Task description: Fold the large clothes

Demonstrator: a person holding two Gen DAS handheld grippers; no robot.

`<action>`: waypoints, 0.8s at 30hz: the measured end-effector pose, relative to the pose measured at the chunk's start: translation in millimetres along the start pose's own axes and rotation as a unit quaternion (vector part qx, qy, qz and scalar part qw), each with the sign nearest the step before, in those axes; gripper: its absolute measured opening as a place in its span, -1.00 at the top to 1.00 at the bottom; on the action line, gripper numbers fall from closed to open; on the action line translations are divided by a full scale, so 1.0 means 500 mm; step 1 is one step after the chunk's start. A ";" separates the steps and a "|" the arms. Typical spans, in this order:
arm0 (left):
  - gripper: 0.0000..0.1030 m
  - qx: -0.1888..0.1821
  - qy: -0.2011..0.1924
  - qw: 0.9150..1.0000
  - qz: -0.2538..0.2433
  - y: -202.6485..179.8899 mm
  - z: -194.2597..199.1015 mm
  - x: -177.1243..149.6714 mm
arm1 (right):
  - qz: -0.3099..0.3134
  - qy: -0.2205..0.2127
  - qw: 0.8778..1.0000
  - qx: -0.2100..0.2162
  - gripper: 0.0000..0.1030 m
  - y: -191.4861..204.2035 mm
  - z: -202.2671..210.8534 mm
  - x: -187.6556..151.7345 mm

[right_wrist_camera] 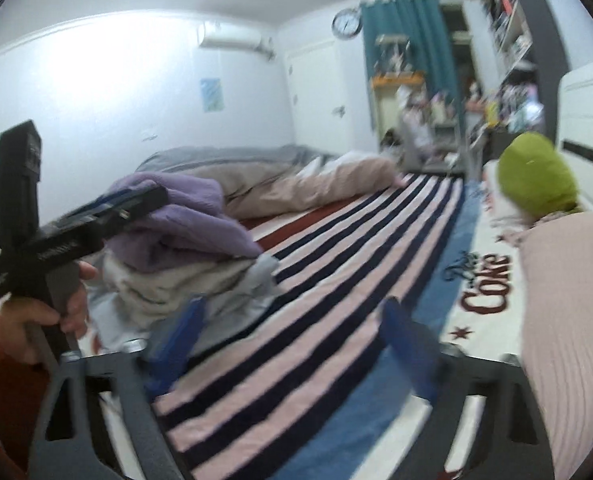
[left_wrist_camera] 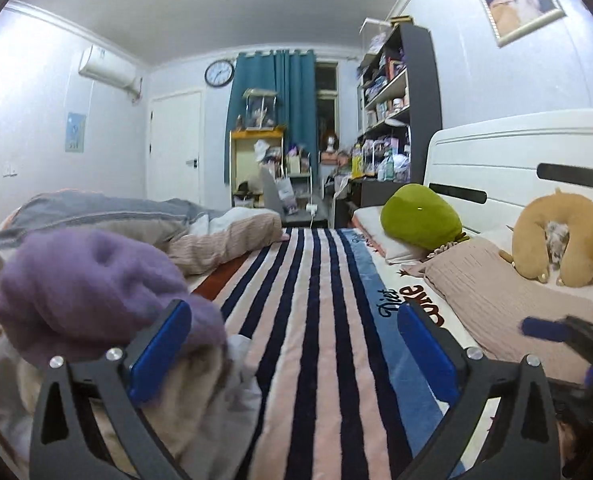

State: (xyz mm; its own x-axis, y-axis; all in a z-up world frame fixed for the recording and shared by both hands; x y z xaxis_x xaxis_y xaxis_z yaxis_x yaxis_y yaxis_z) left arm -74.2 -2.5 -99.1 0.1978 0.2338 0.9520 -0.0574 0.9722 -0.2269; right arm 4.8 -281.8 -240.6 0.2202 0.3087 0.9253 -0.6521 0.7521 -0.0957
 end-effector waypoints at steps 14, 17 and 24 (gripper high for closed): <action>-0.98 -0.002 -0.018 1.000 -0.023 -0.042 0.012 -0.082 | 0.014 -0.033 0.995 -0.098 -1.00 0.031 0.073 -0.096; -0.98 0.000 -0.023 0.999 -0.027 -0.049 0.022 -0.082 | 0.013 -0.033 0.993 -0.109 -1.00 0.039 0.085 -0.092; -0.98 -0.006 -0.028 0.999 -0.021 -0.049 0.054 -0.073 | 0.010 -0.034 0.990 -0.135 -1.00 0.055 0.122 -0.078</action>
State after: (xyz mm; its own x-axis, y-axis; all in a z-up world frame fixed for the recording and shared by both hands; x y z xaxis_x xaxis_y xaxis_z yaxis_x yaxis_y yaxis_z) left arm -106.6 -35.4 -122.7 0.1451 0.1918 0.9706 -0.0386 0.9814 -0.1881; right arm -66.2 -308.7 -256.9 0.1539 0.2932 0.9436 -0.4363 0.8770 -0.2014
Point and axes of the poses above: each gripper's, at about its wrist camera, not at the fingertips, and z roughly against the way its jaws point, y to its left, x to its top, the point moved 2 cm from there along -z, roughly the way its jaws point, and after that the axes turned 13 degrees about z, right-handed, at the moved point
